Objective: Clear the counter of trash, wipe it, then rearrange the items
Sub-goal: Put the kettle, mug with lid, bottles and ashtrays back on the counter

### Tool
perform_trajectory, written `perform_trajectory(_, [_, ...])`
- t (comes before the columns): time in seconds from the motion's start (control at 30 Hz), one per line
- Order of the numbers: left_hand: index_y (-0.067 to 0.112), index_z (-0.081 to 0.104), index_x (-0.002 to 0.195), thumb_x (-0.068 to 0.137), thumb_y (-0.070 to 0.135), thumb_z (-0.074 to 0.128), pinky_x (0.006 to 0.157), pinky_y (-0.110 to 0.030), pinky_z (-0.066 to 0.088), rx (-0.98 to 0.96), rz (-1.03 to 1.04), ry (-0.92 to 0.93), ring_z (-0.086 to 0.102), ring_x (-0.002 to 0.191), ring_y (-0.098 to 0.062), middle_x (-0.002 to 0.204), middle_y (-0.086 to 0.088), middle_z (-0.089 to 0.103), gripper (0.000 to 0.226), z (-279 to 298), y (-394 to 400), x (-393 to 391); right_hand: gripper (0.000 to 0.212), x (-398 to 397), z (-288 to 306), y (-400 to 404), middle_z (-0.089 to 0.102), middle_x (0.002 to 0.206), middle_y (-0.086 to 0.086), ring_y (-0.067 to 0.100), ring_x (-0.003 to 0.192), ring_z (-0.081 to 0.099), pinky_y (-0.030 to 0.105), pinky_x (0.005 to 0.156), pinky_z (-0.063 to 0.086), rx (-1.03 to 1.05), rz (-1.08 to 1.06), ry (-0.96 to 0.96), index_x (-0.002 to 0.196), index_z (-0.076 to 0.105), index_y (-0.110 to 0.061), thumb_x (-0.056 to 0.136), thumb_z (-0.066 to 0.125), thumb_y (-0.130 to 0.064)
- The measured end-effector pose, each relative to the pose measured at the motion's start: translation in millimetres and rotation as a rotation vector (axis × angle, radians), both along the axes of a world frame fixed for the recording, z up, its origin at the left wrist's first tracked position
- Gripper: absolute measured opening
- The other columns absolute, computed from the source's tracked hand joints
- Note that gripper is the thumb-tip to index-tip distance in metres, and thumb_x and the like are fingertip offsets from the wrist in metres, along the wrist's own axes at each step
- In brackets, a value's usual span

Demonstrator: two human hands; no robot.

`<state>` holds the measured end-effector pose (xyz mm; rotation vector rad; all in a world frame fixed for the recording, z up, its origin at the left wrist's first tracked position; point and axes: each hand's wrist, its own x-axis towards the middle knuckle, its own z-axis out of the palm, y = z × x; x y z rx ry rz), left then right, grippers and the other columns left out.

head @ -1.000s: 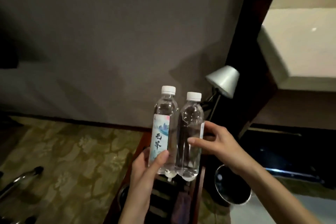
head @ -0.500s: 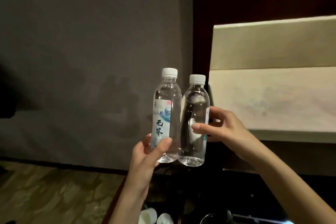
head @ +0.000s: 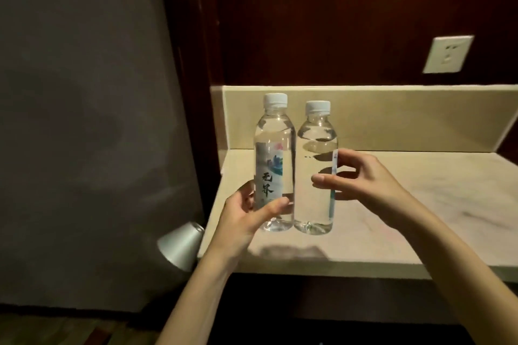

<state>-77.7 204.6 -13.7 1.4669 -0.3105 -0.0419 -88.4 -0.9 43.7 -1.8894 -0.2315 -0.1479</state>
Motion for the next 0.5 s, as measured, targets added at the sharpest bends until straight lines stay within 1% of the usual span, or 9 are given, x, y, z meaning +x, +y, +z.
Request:
perform_trajectory(0.07, [0.021, 0.065, 0.103, 0.063, 0.030, 0.080, 0.073, -0.019, 0.053, 0.040, -0.042, -0.016, 0.070, 0.092, -0.010, 0.099, 0.005, 0.075, 0.044, 2.4, -30.7, 16.9, 0.033, 5.4, 1.9, -30.7, 0.068, 0.100, 0.003, 0.011, 0.086, 0.069, 0.020, 0.064, 0.057, -0.019, -0.043, -0.016, 0.098, 0.066, -0.029, 0.067, 0.074, -0.036])
perform_trajectory(0.13, [0.023, 0.062, 0.107, 0.065, 0.030, 0.078, 0.072, -0.020, 0.053, 0.085, -0.080, -0.019, 0.069, 0.092, -0.009, 0.101, 0.004, 0.074, 0.045, 0.6, -61.5, 34.8, 0.029, 11.6, -0.3, -60.7, 0.067, 0.097, 0.001, 0.009, 0.082, 0.069, 0.019, 0.063, 0.055, -0.034, -0.094, -0.027, 0.096, 0.065, -0.028, 0.070, 0.075, -0.033])
perform_trajectory(0.2, [0.022, 0.061, 0.108, 0.065, 0.030, 0.079, 0.073, -0.022, 0.054, 0.112, -0.111, -0.017, 0.069, 0.093, -0.012, 0.103, 0.000, 0.073, 0.048, -3.5, -91.3, 51.2, 0.025, 19.2, -7.7, -87.3, 0.067, 0.094, 0.000, 0.009, 0.078, 0.069, 0.019, 0.063, 0.055, -0.034, -0.149, -0.031, 0.096, 0.065, -0.024, 0.074, 0.076, -0.027])
perform_trajectory(0.23, [0.021, 0.061, 0.107, 0.065, 0.026, 0.081, 0.073, -0.023, 0.054, 0.124, -0.116, -0.012, 0.070, 0.093, -0.014, 0.101, -0.001, 0.073, 0.047, -7.8, -103.3, 59.5, 0.025, 23.8, -14.1, -97.9, 0.066, 0.094, 0.000, 0.011, 0.078, 0.069, 0.020, 0.064, 0.055, -0.029, -0.176, -0.030, 0.097, 0.066, -0.021, 0.075, 0.077, -0.024])
perform_trajectory(0.3, [0.018, 0.059, 0.105, 0.065, 0.018, 0.085, 0.072, -0.027, 0.056, 0.152, -0.125, 0.007, 0.071, 0.091, -0.018, 0.098, -0.003, 0.074, 0.047, -19.7, -129.6, 77.0, 0.031, 33.8, -29.3, -120.2, 0.067, 0.095, 0.000, 0.016, 0.083, 0.070, 0.026, 0.071, 0.058, -0.045, -0.238, -0.031, 0.102, 0.066, -0.016, 0.074, 0.078, -0.022])
perform_trajectory(0.33, [0.017, 0.058, 0.105, 0.063, 0.018, 0.087, 0.074, -0.032, 0.057, 0.174, -0.120, 0.015, 0.071, 0.092, -0.021, 0.099, -0.005, 0.074, 0.051, -27.4, -141.5, 86.6, 0.034, 39.3, -37.1, -129.8, 0.068, 0.097, 0.001, 0.019, 0.085, 0.070, 0.032, 0.076, 0.059, -0.069, -0.267, -0.035, 0.104, 0.066, -0.014, 0.074, 0.079, -0.021])
perform_trajectory(0.4, [0.018, 0.056, 0.107, 0.054, 0.028, 0.090, 0.081, -0.043, 0.058, 0.227, -0.089, 0.029, 0.071, 0.093, -0.023, 0.102, -0.007, 0.073, 0.064, -41.5, -161.5, 102.0, 0.038, 49.3, -52.0, -144.9, 0.068, 0.099, 0.005, 0.024, 0.089, 0.069, 0.041, 0.082, 0.057, -0.113, -0.318, -0.050, 0.107, 0.066, -0.012, 0.073, 0.081, -0.019])
perform_trajectory(0.43, [0.018, 0.055, 0.108, 0.051, 0.032, 0.091, 0.083, -0.046, 0.057, 0.251, -0.067, 0.035, 0.071, 0.094, -0.022, 0.103, -0.006, 0.072, 0.069, -47.6, -171.4, 109.3, 0.041, 54.3, -58.7, -152.2, 0.068, 0.100, 0.005, 0.025, 0.090, 0.067, 0.042, 0.083, 0.056, -0.124, -0.349, -0.059, 0.108, 0.065, -0.011, 0.072, 0.082, -0.018])
perform_trajectory(0.5, [0.017, 0.053, 0.112, 0.054, 0.034, 0.091, 0.085, -0.045, 0.056, 0.306, -0.015, 0.035, 0.069, 0.094, -0.019, 0.106, -0.003, 0.070, 0.072, -54.5, -188.6, 120.8, 0.045, 63.0, -69.1, -166.2, 0.066, 0.101, 0.006, 0.024, 0.092, 0.065, 0.038, 0.084, 0.055, -0.134, -0.432, -0.073, 0.109, 0.062, -0.011, 0.070, 0.083, -0.016])
